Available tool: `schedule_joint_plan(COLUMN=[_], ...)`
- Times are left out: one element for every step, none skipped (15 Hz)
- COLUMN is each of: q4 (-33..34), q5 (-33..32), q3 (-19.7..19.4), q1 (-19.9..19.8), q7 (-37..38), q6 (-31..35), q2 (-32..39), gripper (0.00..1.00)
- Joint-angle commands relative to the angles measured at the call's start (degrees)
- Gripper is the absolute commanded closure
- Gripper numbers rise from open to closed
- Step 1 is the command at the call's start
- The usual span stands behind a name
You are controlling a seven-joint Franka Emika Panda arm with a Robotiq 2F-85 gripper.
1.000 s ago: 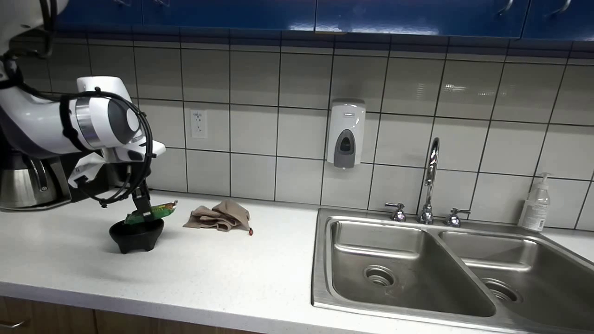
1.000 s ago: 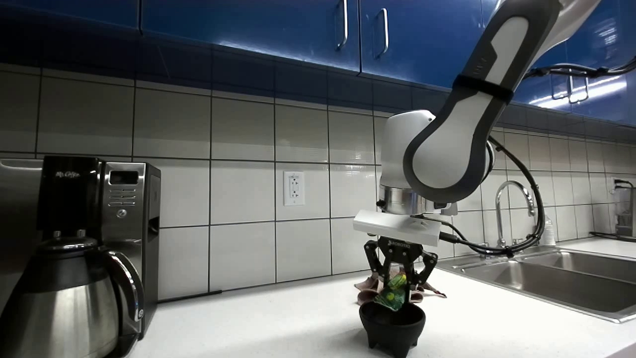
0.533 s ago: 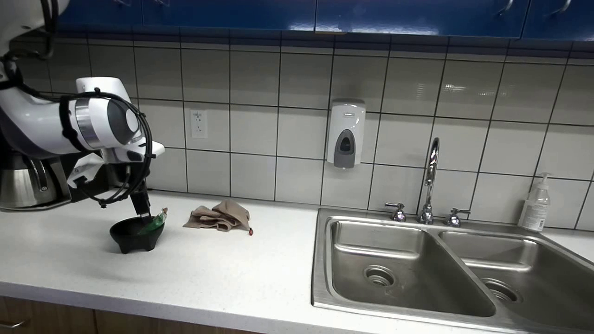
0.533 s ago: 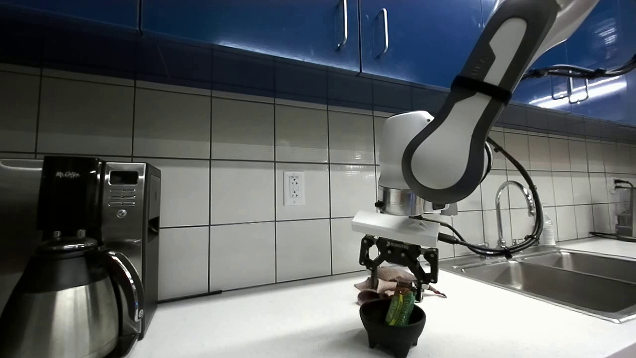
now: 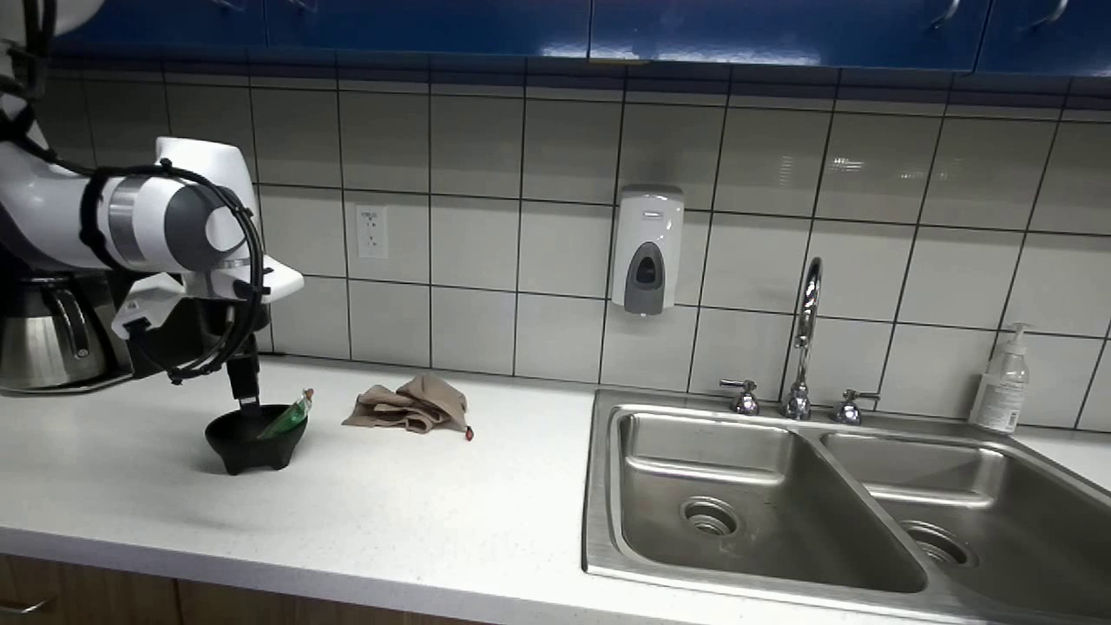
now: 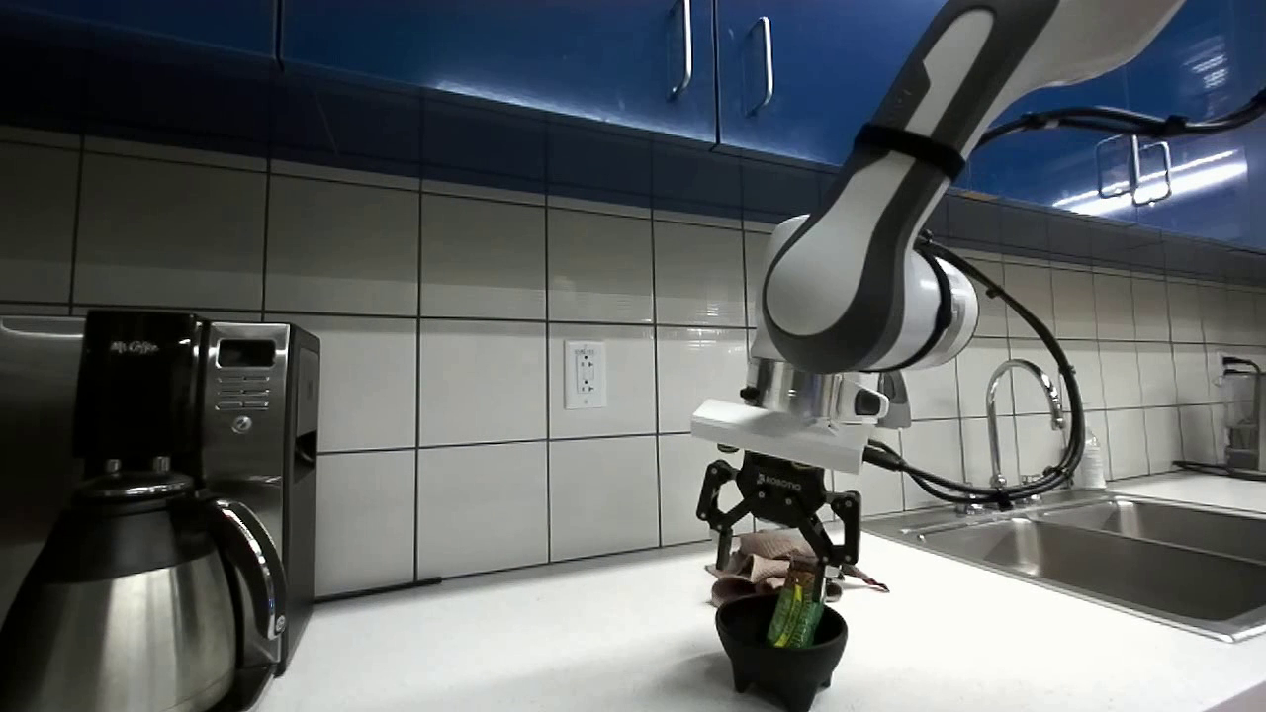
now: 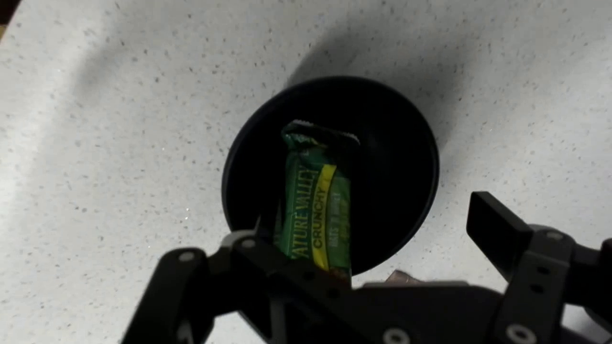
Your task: Put the chocolate bar inside the bowl
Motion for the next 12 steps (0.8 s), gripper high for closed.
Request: schedule_joint_plan(q4=[-0.4,-0.5,-0.5,-0.7,-0.6,-0.8,-1.1,-1.3,-1.4,-1.7,-2.1,-2.3], q5=[11.3,13.0,13.6,13.8,13.7,12.3,11.1,9.9,8.8,8.1,8.0,7.7], q3=[-1.8,-2.3,-2.9,-3.4,-4.0,-4.4,-4.7,-4.9,-5.1,-5.2,-5.7,-6.1], q1=[1.9,1.9,1.8,1.6,1.3,0.8,0.4,-0.1,-0.5,-0.7,-0.7,-0.8], q7=[-13.4,-15.8,-17.4,-19.3,-21.1,-22.1,-23.0,-23.9,-24.8,-26.0,-28.4,-30.5], q6=[-7.5,-9.5,-11.5,-13.7,-16.1,-18.0,-19.8,-21.2,-22.6,-24.0,-25.9,-27.9], q2=[-6.3,-7.8,-9.2,-10.7,-12.1,-13.6,-15.1,-16.4,-17.6,-18.8,-20.1,-21.3], gripper=[0.0,0.0,0.0,0.0,0.0,0.0,0.0,0.0,0.0,0.0,0.0,0.0])
